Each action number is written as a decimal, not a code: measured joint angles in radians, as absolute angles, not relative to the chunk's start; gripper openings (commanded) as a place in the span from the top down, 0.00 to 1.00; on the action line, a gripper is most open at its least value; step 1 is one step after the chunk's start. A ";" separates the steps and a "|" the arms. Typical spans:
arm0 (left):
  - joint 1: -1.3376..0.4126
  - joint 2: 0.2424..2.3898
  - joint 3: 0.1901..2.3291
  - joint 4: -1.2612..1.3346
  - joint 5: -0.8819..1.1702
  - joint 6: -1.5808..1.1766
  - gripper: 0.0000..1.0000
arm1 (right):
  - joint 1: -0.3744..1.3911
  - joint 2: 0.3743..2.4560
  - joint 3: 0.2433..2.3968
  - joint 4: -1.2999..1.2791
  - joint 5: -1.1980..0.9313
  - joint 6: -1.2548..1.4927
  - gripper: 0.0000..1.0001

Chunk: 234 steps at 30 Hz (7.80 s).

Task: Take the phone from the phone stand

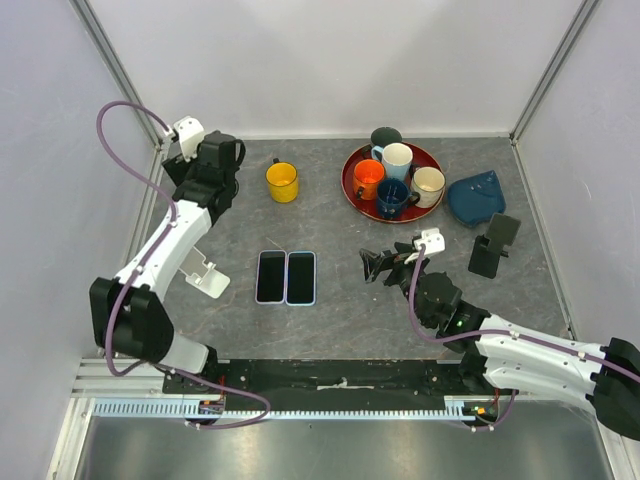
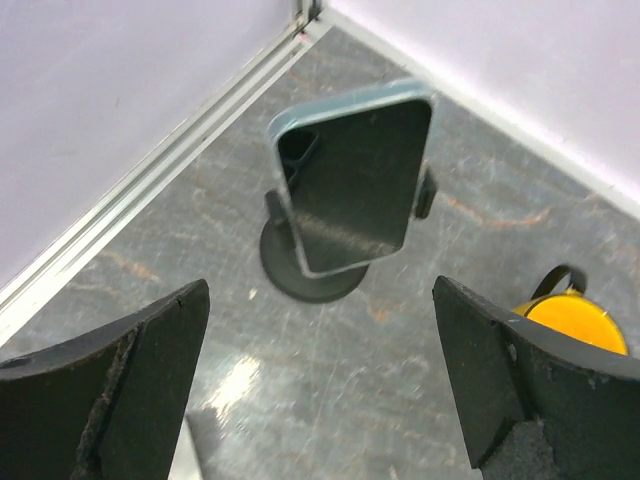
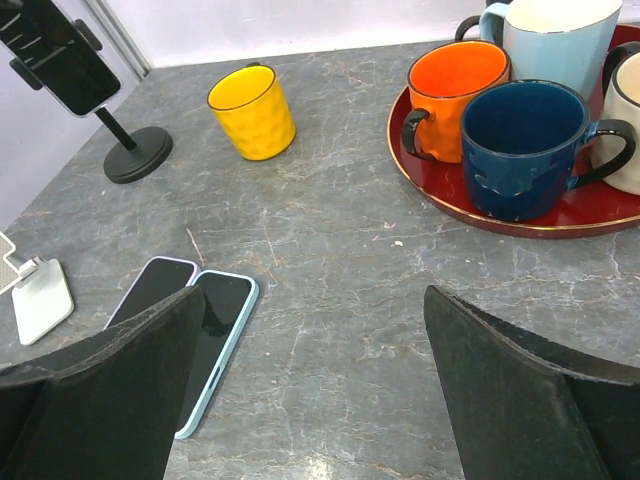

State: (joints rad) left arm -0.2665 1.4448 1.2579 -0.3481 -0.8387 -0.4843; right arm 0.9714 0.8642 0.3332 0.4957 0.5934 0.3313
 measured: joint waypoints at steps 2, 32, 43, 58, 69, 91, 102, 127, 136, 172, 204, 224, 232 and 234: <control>-0.259 1.481 1.286 -0.301 -0.841 -0.475 0.00 | 0.971 0.864 0.328 0.501 0.591 0.336 0.02; -0.170 1.780 1.517 -0.199 -0.916 -0.388 0.08 | 0.971 0.865 0.301 0.540 0.580 0.337 0.02; -0.166 1.787 1.515 -0.208 -0.916 -0.400 0.08 | 0.971 0.866 0.300 0.558 0.579 0.337 0.02; -0.163 1.787 1.515 -0.209 -0.911 -0.414 0.42 | 0.971 0.866 0.285 0.568 0.575 0.337 0.02; -0.163 1.764 1.515 -0.227 -0.828 -0.366 0.74 | 0.971 0.866 0.285 0.568 0.573 0.337 0.02; -0.258 1.644 1.515 -0.310 -0.537 -0.214 0.93 | 0.971 0.901 0.295 0.532 0.556 0.331 0.02; -0.412 1.537 1.510 -0.379 -0.390 -0.116 0.93 | 0.971 0.873 0.363 0.459 0.519 0.300 0.02; -0.890 1.545 1.421 -0.341 -0.040 -0.058 0.93 | 0.971 0.540 0.332 0.241 0.553 0.282 0.02; -0.912 1.535 1.299 -0.154 0.015 -0.012 0.91 | 0.971 0.463 0.296 0.207 0.566 0.285 0.02; -0.922 1.460 1.203 -0.101 0.032 -0.019 0.04 | 0.971 0.437 0.281 0.170 0.580 0.273 0.02; -0.963 1.314 1.219 -0.239 -0.186 -0.232 0.00 | 0.971 0.839 0.289 0.332 0.370 0.212 0.02; -0.965 1.222 1.181 -0.288 -0.350 -0.313 0.01 | 0.973 1.225 0.411 0.638 0.215 0.259 0.02; -0.965 1.162 1.161 -0.299 -0.414 -0.325 0.01 | 1.009 1.332 0.462 0.692 0.184 0.270 0.02; -0.965 1.162 1.158 -0.303 -0.417 -0.329 0.01 | 1.014 1.334 0.464 0.693 0.184 0.270 0.02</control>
State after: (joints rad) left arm -0.9646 1.1618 1.1584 -0.3027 -0.4168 -0.3290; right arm 1.0142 1.3342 0.4637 0.6933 0.1837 0.2695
